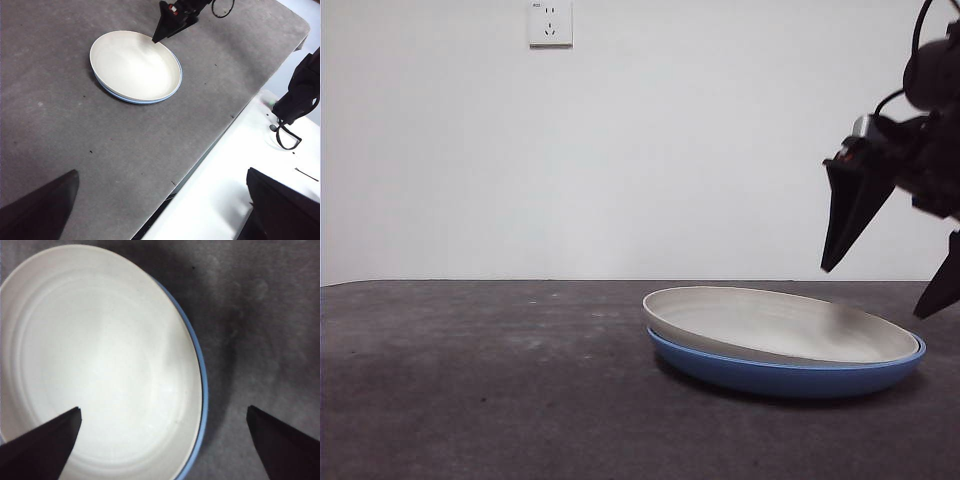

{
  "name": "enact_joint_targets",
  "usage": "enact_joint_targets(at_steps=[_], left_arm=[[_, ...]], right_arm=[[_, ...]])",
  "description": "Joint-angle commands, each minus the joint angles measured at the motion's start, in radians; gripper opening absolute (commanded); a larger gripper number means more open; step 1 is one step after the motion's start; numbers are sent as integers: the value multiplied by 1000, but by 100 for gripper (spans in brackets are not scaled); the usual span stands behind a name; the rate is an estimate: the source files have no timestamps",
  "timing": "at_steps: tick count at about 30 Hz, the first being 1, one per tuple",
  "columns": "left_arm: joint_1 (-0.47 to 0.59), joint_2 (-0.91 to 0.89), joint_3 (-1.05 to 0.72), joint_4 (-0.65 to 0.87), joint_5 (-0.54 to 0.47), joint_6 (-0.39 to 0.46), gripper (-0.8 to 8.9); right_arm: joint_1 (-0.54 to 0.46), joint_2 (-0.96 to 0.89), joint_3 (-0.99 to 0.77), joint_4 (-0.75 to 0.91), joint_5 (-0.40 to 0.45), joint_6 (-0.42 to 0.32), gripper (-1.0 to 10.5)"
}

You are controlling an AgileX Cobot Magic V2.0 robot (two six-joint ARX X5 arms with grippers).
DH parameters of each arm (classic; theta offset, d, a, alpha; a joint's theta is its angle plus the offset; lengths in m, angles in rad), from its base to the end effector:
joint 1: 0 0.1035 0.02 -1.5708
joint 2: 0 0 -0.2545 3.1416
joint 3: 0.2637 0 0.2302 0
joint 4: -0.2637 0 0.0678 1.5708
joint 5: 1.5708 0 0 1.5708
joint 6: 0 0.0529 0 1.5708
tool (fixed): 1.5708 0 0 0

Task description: Pick up the white plate, put it on the blue plate, put it on desk

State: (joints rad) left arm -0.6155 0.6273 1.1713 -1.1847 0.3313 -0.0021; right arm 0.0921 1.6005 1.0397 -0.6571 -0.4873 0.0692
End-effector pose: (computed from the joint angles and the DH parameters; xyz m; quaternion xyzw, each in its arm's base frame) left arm 0.0452 -0.0530 0.3488 0.0437 0.3122 -0.4324 0.8448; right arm 0.2838 0.0511 0.1830 0.1394 0.5686 0.2148 0.7817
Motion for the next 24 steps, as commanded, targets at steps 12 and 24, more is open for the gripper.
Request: enact_joint_targets(at_steps=[12, 24], left_arm=[[-4, 4, 11, 64, 2, -13, 626], [-4, 4, 11, 64, 2, -13, 626]], right_arm=[[2, 127, 6, 82, -40, -31, 572], [2, 138, 6, 83, -34, -28, 328]])
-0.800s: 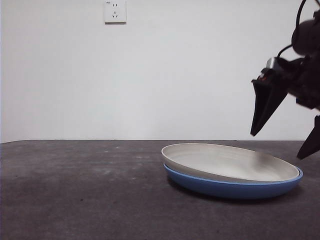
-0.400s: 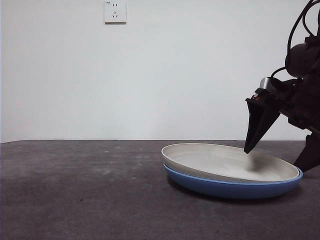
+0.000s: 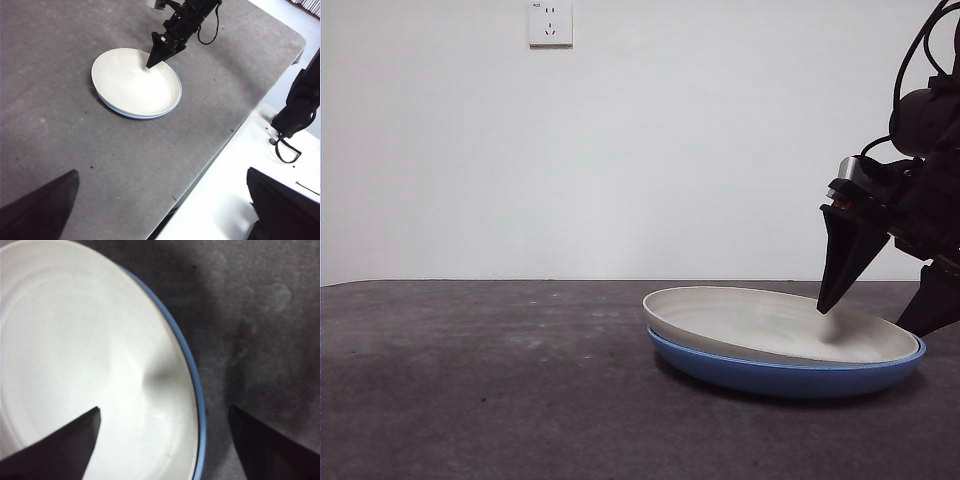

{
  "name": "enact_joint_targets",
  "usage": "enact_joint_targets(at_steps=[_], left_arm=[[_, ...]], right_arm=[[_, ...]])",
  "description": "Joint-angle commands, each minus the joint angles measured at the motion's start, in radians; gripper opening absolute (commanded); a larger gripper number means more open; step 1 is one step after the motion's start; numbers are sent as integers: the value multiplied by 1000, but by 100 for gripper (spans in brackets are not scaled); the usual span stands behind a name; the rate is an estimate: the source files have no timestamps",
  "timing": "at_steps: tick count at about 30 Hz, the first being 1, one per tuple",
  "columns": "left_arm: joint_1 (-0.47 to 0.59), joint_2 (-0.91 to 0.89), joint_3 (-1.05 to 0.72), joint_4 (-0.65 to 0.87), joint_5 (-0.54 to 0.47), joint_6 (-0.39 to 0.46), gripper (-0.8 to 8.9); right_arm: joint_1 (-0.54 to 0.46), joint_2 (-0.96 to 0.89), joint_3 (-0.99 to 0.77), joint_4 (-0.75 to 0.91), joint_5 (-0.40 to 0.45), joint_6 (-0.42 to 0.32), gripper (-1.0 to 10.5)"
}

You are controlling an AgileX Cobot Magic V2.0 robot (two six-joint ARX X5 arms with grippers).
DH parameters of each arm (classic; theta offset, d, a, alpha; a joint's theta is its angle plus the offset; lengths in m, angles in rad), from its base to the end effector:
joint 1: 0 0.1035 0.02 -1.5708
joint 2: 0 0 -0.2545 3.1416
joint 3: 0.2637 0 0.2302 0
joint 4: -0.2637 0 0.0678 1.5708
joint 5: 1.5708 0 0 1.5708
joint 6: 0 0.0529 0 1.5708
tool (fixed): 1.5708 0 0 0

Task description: Pick up the white plate, put it on the blue plate, put it on desk

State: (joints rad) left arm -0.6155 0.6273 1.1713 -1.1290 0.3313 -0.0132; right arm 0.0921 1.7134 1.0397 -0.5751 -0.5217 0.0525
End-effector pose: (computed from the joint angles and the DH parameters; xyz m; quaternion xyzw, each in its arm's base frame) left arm 0.0483 -0.0552 0.3542 0.0352 0.2883 -0.4347 0.8525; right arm 0.2996 0.0541 0.1558 0.1449 0.5774 0.2300 0.7699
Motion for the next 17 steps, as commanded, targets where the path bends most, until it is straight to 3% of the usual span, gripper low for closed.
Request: enact_joint_targets(at_steps=[1, 11, 17], left_arm=[[-4, 4, 11, 8, 2, -2, 626], [-4, 4, 11, 7, 2, -3, 626], [-4, 4, 11, 5, 2, -3, 626]], right_arm=[[2, 26, 6, -1, 2, -10, 290], [2, 26, 6, -42, 87, -6, 7], [-6, 25, 14, -49, 92, 3, 7]])
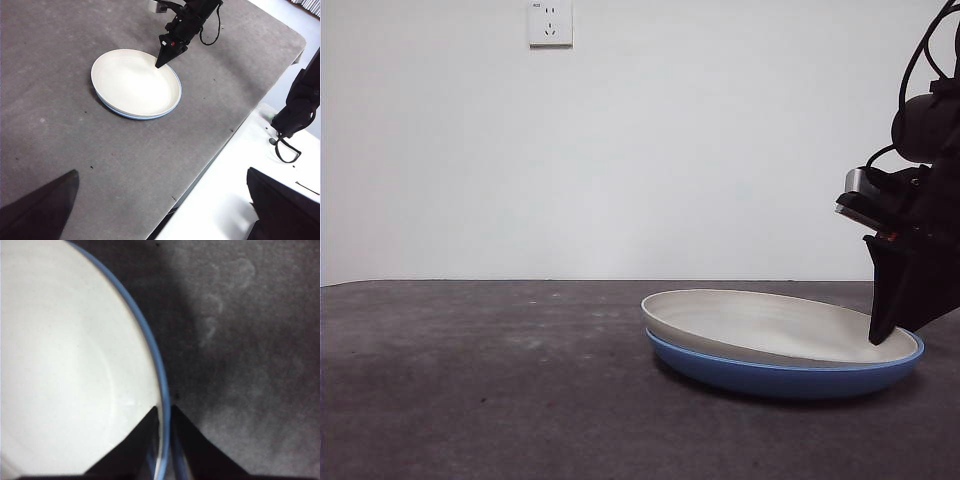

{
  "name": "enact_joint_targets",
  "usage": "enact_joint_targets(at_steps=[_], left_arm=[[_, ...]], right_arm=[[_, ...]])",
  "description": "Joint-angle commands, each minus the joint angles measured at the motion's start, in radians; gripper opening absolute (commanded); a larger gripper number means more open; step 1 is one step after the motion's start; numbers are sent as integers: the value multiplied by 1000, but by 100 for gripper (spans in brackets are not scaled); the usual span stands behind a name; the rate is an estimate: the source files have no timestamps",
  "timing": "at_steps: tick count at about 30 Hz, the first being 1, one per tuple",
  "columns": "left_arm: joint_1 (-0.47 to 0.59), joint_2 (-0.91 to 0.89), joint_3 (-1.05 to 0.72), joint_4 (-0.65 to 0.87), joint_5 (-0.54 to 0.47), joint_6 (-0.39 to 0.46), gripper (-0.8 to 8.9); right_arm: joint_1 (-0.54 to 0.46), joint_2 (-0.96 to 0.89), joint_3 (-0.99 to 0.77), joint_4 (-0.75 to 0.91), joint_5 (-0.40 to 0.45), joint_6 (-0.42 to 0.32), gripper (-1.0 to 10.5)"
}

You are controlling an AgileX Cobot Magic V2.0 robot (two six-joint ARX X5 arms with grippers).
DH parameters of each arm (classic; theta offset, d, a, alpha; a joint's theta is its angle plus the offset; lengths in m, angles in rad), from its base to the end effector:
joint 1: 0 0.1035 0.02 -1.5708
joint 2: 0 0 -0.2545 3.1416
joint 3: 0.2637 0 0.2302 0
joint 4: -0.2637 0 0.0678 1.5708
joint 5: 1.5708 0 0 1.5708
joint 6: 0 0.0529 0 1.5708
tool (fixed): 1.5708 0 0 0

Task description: Pick up the white plate, put it on the blue plate, put it on desk

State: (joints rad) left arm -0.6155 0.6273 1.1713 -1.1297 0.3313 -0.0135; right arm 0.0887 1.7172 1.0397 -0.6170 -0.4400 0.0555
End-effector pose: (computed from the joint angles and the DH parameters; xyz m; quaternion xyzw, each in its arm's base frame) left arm 0.0482 -0.0552 0.3541 0.0351 0.2887 -0.4346 0.8524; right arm 0.2963 0.0490 0.1514 0.1267 0.5993 0.1919 0.7668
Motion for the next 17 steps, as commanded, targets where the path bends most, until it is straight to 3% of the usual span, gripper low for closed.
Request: enact_joint_targets(at_steps=[1, 10, 17], left_arm=[[-4, 4, 11, 5, 2, -3, 626], [-4, 4, 11, 0, 2, -4, 626], [-4, 4, 11, 1, 2, -3, 626]], right_arm=[[-4, 20, 20, -16, 11, 0, 7], [2, 0, 135, -143, 2, 0, 7], [63, -5, 245, -235, -5, 12, 7]])
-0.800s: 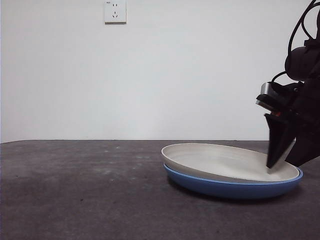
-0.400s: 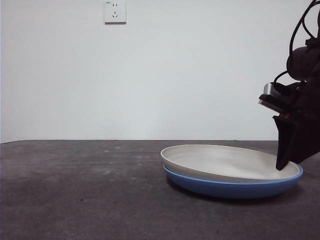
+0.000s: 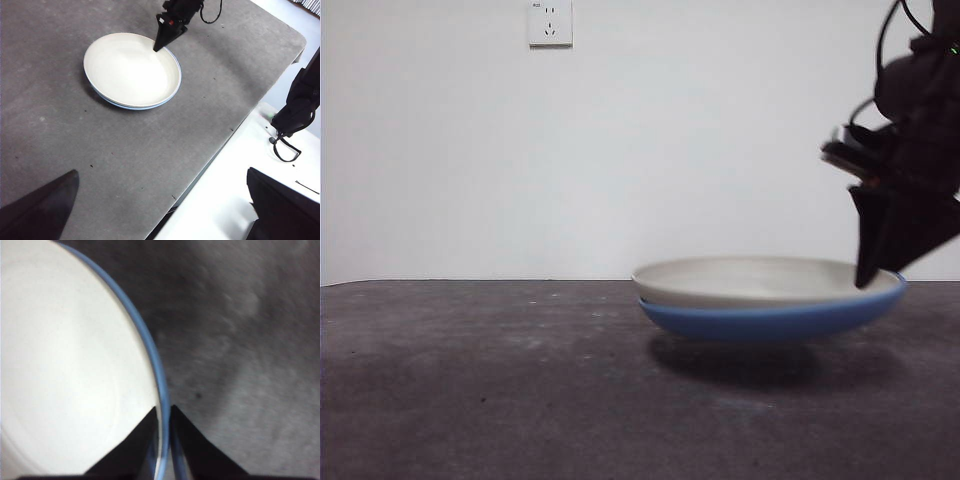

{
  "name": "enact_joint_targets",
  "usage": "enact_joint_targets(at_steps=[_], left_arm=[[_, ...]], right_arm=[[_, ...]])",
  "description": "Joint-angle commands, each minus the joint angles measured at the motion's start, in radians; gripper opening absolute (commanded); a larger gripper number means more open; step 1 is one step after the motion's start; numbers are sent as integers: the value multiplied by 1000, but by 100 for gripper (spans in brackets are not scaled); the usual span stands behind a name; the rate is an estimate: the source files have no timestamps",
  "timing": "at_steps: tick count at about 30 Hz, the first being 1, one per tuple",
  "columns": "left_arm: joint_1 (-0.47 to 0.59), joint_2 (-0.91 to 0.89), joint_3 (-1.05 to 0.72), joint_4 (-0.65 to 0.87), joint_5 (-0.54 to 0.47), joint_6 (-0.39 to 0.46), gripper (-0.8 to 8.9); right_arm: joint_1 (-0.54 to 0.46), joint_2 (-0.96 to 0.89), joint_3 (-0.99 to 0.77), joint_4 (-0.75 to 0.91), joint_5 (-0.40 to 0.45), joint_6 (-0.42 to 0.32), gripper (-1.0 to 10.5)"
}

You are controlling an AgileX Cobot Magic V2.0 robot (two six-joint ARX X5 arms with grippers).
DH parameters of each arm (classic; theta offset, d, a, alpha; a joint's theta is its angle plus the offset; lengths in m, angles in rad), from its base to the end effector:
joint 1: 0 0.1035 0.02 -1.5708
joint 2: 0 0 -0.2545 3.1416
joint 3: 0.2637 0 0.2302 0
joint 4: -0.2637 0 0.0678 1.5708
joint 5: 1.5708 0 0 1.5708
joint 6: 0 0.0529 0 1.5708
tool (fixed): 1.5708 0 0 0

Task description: Pick up the white plate, put it on the blue plate, put it on desk

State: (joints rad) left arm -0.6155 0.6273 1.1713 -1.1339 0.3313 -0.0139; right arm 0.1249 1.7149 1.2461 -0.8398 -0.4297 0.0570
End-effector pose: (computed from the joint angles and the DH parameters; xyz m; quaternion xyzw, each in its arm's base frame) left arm 0.0480 -0.0550 0.3537 0.0353 0.2908 -0.4342 0.8519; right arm 0.3068 0.0607 0.1965 0.1141 0.6075 0.2000 0.7602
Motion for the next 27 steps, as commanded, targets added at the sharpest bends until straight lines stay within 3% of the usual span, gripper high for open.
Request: enact_joint_targets(at_steps=[1, 15, 23, 27], left_arm=[[-4, 4, 11, 6, 2, -2, 626], [-4, 4, 11, 15, 2, 3, 626], [-4, 4, 11, 14, 2, 5, 626], [-4, 4, 11, 10, 2, 5, 626]], right_arm=[[40, -2, 49, -14, -15, 19, 7], [255, 34, 85, 86, 4, 142, 7], [282, 143, 85, 99, 6, 153, 7], [282, 175, 85, 103, 53, 152, 7]])
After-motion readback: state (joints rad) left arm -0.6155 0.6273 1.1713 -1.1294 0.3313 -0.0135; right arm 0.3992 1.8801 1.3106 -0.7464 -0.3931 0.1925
